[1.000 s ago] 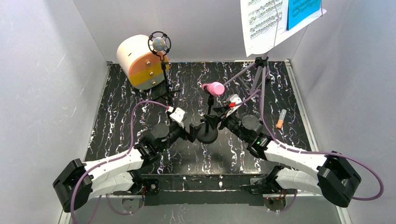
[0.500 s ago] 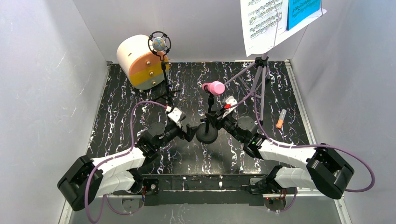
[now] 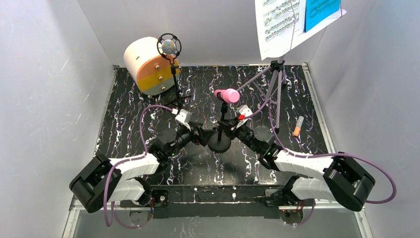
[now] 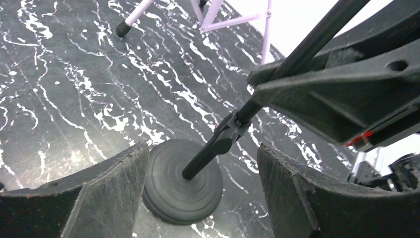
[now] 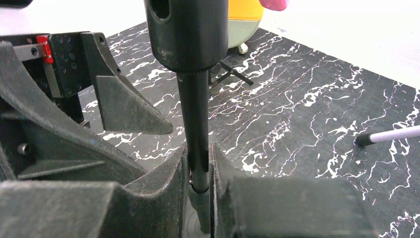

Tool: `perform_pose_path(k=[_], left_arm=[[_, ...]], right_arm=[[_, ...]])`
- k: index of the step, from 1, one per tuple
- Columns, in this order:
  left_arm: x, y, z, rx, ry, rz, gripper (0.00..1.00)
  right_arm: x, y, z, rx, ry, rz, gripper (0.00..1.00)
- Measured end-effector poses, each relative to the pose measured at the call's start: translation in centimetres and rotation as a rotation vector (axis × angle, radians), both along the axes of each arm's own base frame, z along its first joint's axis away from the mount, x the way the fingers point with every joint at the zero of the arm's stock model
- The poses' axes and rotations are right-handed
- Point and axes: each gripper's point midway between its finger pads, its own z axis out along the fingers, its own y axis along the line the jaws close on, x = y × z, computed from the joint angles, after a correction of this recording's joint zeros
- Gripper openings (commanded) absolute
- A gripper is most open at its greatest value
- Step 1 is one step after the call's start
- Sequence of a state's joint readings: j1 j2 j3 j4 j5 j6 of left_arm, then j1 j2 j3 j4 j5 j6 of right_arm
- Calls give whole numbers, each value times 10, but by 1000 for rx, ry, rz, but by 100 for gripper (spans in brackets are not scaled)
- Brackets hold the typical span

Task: Pack up the instrument practice props
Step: Unscrew the knob on the microphone stand.

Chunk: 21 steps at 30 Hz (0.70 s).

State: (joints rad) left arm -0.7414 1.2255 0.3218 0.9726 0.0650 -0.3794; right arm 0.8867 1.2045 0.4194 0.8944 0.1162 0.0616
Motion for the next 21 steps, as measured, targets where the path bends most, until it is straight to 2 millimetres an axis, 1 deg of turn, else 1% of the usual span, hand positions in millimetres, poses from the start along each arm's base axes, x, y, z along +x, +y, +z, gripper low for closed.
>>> perform_pose_path(k=[2, 4, 7, 12, 18, 21], left_arm=[[0, -3, 7, -43, 2, -3, 72], [1, -6, 9, -75, 15, -6, 67], [1, -9, 2, -88, 50, -14, 61], [-2, -13, -7, -90, 88, -45, 58], [-3, -15, -2, -93, 56, -109, 49], [-3, -16, 1, -77, 20, -148, 47]], right_arm=[[-1, 0, 0, 0, -9, 7, 1], [-3, 1, 0, -1, -14, 15, 1], [-3, 1, 0, -3, -18, 21, 1], [-4, 1, 0, -4, -21, 26, 1], [-6, 2, 0, -5, -30, 38, 1], [-6, 3, 0, -8, -34, 43, 1]])
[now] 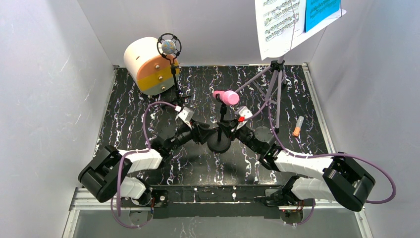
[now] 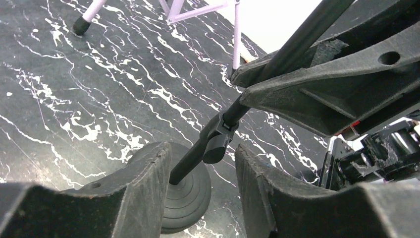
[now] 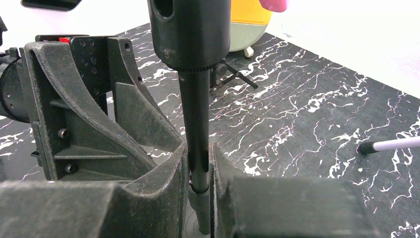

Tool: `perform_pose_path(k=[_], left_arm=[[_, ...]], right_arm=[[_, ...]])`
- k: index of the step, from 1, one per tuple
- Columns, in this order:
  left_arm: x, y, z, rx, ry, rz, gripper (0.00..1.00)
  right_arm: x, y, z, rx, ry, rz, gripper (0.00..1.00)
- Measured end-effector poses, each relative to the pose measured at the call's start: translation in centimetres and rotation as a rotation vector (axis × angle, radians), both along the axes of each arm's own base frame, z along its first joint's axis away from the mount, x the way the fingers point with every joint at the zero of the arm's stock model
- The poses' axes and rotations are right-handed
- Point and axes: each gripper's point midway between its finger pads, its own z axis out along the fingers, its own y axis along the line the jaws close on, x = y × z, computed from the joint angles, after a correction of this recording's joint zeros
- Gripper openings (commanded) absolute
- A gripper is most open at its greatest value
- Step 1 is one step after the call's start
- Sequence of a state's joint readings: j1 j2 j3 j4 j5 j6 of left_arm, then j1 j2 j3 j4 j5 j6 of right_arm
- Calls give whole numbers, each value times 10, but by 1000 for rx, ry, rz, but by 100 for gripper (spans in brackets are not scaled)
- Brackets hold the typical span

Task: Pack up the instrument practice props
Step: Unscrew the knob on the microphone stand.

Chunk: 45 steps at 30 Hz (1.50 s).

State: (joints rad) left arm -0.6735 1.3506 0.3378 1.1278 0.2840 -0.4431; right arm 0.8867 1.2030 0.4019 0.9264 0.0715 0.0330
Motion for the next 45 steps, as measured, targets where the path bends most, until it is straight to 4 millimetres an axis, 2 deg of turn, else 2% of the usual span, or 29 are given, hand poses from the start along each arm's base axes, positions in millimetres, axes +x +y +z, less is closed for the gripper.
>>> perform_pose_path(k=[6, 13, 29, 33, 37, 42, 45], left_arm=[[0, -6, -1, 50, -85, -78, 44], [0, -14, -1, 95, -169, -151, 29], [-4, -12, 2, 106, -210, -214, 26], [-8, -13, 1, 108, -211, -238, 18], [-10, -13, 0, 111, -217, -257, 15], [-11, -13, 0, 113, -219, -268, 1], [-12, -13, 0, 113, -216, -270, 0]], right_arm=[[-2, 1, 0, -4, -7, 12, 1], [-3, 3, 0, -7, -12, 26, 1], [-4, 3, 1, -9, -15, 30, 1], [-4, 3, 1, -8, -15, 30, 1], [-5, 4, 1, -8, -16, 41, 1], [-6, 5, 0, -10, -17, 47, 1], [-6, 5, 0, -10, -18, 49, 1]])
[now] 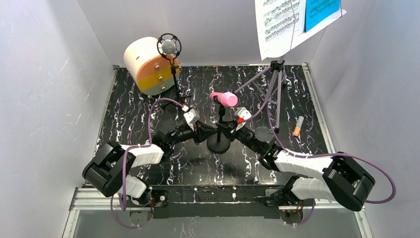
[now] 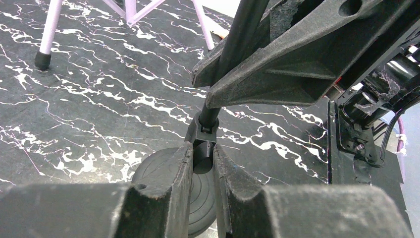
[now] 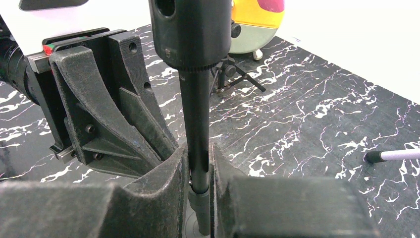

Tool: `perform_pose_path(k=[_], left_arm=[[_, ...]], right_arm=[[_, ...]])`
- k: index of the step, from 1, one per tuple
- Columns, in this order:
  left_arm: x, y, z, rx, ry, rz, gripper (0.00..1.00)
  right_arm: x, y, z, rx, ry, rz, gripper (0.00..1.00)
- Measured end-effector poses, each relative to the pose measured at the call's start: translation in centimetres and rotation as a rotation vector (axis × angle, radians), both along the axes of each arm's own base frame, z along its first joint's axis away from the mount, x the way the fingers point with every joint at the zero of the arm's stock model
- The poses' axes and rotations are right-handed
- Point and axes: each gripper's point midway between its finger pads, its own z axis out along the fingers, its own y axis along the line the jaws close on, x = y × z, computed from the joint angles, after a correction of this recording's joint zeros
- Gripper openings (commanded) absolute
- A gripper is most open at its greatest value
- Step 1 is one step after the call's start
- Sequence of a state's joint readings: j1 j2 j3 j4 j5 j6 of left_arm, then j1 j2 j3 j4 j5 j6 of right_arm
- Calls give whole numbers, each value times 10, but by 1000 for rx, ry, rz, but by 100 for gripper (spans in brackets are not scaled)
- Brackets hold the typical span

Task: Pack up the instrument practice props
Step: Unscrew the knob on the microphone stand.

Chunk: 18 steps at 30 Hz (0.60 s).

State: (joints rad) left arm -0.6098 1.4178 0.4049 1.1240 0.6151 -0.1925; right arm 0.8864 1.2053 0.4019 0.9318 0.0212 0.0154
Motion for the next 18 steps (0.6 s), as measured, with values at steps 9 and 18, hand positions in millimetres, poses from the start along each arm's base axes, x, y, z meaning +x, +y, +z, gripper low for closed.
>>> perform_pose_path(k=[9, 18], left_arm=[[0, -1, 0, -45, 136, 30, 0], [2, 0, 0, -151, 409, 121, 0]], right_arm=[[-1, -1, -1, 0, -6, 3, 1], [-2, -2, -1, -6, -30, 5, 1]])
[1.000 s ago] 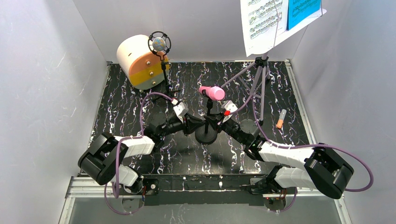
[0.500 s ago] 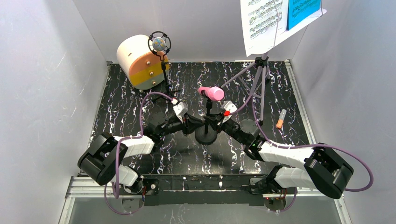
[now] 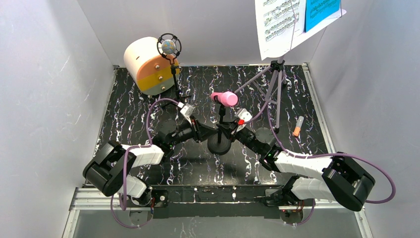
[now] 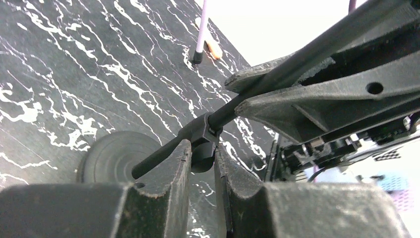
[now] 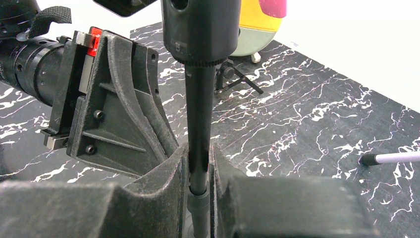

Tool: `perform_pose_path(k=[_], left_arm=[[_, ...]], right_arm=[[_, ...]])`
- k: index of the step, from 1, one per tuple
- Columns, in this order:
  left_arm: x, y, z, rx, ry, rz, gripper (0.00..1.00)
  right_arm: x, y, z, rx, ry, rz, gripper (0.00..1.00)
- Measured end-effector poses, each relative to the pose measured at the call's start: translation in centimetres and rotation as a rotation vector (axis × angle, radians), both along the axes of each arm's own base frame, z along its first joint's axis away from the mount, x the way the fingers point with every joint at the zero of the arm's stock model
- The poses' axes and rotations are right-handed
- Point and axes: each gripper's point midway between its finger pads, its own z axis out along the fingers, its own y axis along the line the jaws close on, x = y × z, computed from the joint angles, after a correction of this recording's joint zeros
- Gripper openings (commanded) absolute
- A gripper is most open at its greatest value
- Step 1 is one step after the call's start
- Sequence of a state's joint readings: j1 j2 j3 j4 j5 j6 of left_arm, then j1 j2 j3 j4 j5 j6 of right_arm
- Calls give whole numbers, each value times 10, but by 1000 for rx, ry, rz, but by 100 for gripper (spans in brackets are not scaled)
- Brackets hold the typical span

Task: Pack up the instrument practice props
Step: Unscrew the knob on the microphone stand.

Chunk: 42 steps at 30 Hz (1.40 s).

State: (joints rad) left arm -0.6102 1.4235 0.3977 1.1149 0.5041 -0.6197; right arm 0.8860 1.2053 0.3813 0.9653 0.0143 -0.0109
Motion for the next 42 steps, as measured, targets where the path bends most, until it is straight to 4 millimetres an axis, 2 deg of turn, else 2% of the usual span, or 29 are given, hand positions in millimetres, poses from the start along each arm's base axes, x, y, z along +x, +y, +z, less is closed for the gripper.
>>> perform_pose_path(k=[11, 36, 40, 42], left_arm=[[1, 2, -2, -161, 346, 112, 0], [2, 9, -2, -471, 973, 255, 0], [3, 9, -2, -492, 1009, 266, 17], [3, 9, -2, -490, 1003, 268, 31]], right_arm=[[-1, 1, 0, -13, -17, -14, 1], [0, 9, 1, -26, -62, -35, 1], [2, 10, 1, -26, -61, -42, 1], [2, 10, 1, -26, -61, -45, 1]])
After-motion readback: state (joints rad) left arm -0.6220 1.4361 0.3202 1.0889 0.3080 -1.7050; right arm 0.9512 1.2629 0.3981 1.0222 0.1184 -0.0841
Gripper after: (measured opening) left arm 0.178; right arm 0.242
